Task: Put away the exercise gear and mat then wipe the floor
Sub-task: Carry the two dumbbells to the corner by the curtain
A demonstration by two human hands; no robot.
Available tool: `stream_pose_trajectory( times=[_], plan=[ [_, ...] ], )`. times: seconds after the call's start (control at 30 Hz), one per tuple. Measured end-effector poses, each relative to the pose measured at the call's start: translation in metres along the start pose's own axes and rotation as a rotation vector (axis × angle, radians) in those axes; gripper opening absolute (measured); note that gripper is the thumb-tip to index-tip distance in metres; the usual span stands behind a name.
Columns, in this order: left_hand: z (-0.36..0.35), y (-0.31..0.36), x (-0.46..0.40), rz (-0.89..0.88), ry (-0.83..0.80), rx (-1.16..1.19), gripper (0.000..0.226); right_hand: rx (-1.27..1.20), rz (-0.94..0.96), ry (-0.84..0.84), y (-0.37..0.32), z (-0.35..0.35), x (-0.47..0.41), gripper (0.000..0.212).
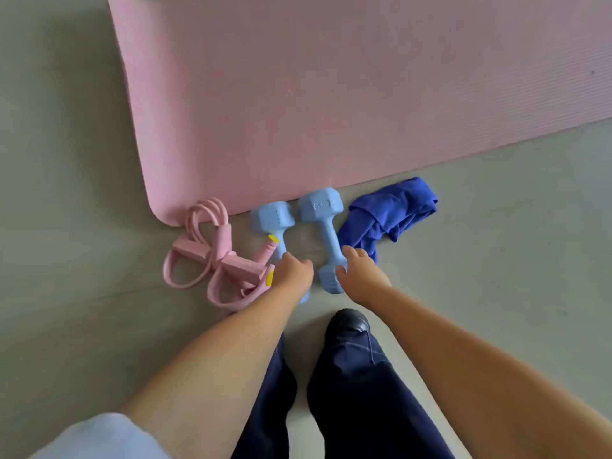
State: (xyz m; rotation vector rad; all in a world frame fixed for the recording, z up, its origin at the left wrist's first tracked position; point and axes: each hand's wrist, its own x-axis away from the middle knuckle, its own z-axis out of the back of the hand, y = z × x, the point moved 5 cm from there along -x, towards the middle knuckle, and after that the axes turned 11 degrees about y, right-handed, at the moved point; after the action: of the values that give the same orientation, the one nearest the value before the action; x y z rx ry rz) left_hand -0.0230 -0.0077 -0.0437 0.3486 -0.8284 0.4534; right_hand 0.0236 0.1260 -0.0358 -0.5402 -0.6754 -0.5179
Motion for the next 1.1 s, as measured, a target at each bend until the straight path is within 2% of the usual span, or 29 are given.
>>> stream_pose_trajectory(
  times=[0.07,0.2,0.27,0.37,0.43,0.53,0.63,0.8,0.93,1.1],
  plan=[
    [-0.018,-0.001,-0.031,0.084,0.043,0.008,0.048,-0.013,0.008,0.034,0.004,-0.02,-0.034,0.037],
    [-0.05,-0.007,-0.106,0.226,0.078,0.077,0.049,-0.103,-0.017,0.072,0.009,-0.058,-0.097,0.052],
    [-0.058,-0.01,-0.131,0.221,0.095,0.128,0.044,-0.145,-0.037,0.087,0.012,-0.067,-0.119,0.044],
    [-0.064,-0.027,-0.154,0.276,0.133,0.359,0.028,-0.381,-0.128,0.033,0.018,-0.072,-0.146,0.01],
    [-0.071,-0.035,-0.167,0.279,0.097,0.473,0.015,-0.603,-0.205,-0.005,0.018,-0.077,-0.158,0.015],
    [-0.076,-0.034,-0.177,0.315,0.069,0.587,0.025,-0.707,-0.291,0.032,0.017,-0.082,-0.165,0.024],
    [-0.066,-0.019,-0.153,0.31,0.033,0.673,0.027,-0.729,-0.351,0.068,0.015,-0.075,-0.151,0.024],
    [-0.025,0.008,-0.079,0.331,-0.136,0.707,0.026,-0.827,-0.492,0.058,0.012,-0.036,-0.085,0.022],
    [0.034,0.023,-0.017,0.281,-0.113,0.66,0.024,-0.829,-0.57,0.055,0.007,0.018,-0.024,0.022],
    [0.105,0.031,0.055,0.146,-0.073,0.455,0.021,-0.897,-0.616,0.055,-0.008,0.089,0.058,0.026]
  ],
)
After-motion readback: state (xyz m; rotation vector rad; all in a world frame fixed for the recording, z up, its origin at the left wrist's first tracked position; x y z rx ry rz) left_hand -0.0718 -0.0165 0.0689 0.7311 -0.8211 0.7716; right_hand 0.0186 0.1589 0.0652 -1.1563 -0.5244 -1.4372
